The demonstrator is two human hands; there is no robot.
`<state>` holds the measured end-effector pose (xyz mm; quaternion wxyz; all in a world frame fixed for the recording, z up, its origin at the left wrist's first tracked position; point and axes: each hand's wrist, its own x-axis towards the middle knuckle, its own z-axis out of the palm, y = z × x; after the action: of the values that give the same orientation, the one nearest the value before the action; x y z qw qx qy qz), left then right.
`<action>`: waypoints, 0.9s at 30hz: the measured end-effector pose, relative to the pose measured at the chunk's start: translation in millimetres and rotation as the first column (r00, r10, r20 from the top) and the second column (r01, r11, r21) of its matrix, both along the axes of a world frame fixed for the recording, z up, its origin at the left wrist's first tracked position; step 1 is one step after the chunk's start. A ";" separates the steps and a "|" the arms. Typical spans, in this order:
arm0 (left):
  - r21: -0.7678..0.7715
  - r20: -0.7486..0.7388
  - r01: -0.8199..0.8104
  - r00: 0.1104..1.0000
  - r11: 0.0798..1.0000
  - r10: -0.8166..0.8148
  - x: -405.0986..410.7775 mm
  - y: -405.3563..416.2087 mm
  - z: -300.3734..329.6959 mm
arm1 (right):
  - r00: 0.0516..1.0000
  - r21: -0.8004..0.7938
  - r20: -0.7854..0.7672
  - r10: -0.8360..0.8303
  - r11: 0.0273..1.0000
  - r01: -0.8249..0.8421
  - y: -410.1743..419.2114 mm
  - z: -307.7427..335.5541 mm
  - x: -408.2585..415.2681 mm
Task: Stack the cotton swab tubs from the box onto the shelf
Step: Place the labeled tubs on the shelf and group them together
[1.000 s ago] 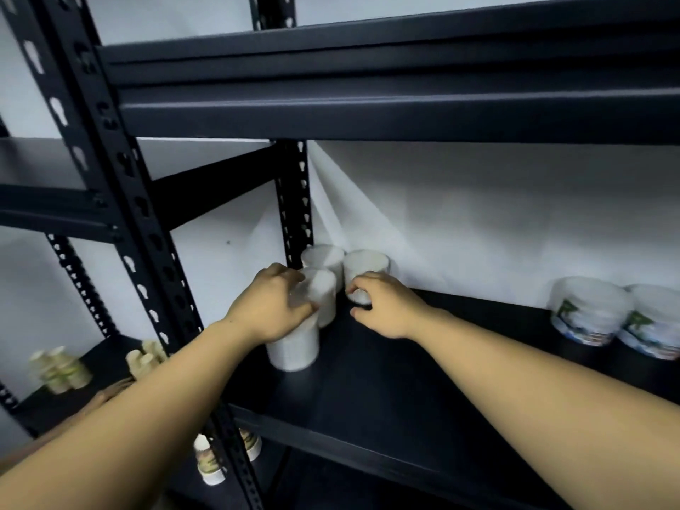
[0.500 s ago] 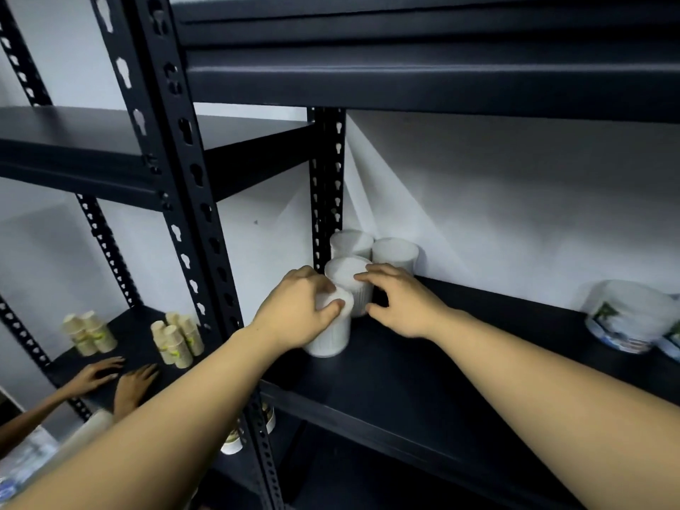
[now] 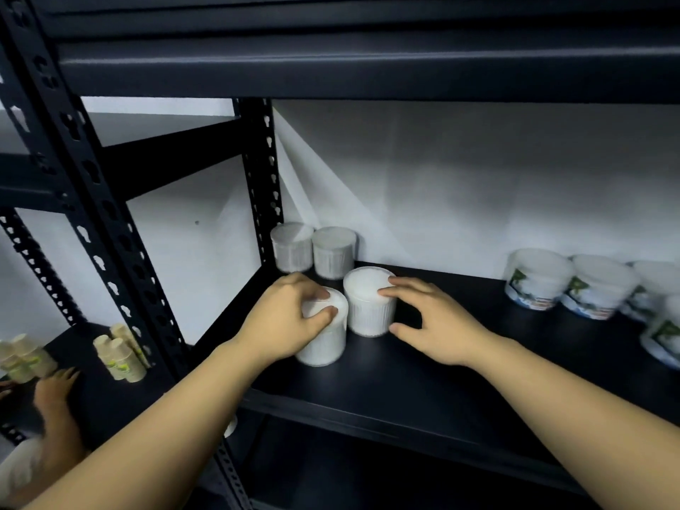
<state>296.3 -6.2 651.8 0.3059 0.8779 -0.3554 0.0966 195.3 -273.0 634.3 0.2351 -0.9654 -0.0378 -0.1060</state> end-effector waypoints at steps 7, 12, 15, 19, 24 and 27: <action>-0.017 -0.028 0.135 0.990 0.991 -0.136 -27.4 -48.4 -2.3 | 0.998 0.071 0.019 -0.067 0.995 0.065 -40.8 -11.1 -71.9; -0.040 -0.040 0.199 0.979 0.979 -0.201 -45.3 -79.2 -3.2 | 0.989 0.109 0.040 -0.146 0.984 0.141 -57.5 -13.4 -113.7; -0.051 -0.051 0.253 0.965 0.966 -0.256 -57.5 -95.9 -5.4 | 0.981 0.125 0.059 -0.182 0.977 0.174 -62.0 -13.1 -133.0; -0.073 -0.055 0.307 0.949 0.949 -0.311 -66.3 -108.9 -7.0 | 0.970 0.115 0.107 -0.218 0.972 0.206 -66.0 -11.9 -152.8; -0.034 0.065 0.355 0.934 0.934 -0.353 -82.3 -115.4 4.5 | 0.933 0.053 0.245 -0.264 0.965 0.258 -65.4 2.8 -161.5; 0.143 0.186 0.314 0.923 0.939 -0.337 -88.6 -120.6 10.5 | 0.930 -0.035 0.276 -0.243 0.964 0.262 -57.0 15.7 -148.9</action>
<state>207.6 -126.8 662.3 0.2298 0.8072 -0.5311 0.1159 46.5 -329.9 649.9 0.1778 -0.9465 0.0513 -0.2643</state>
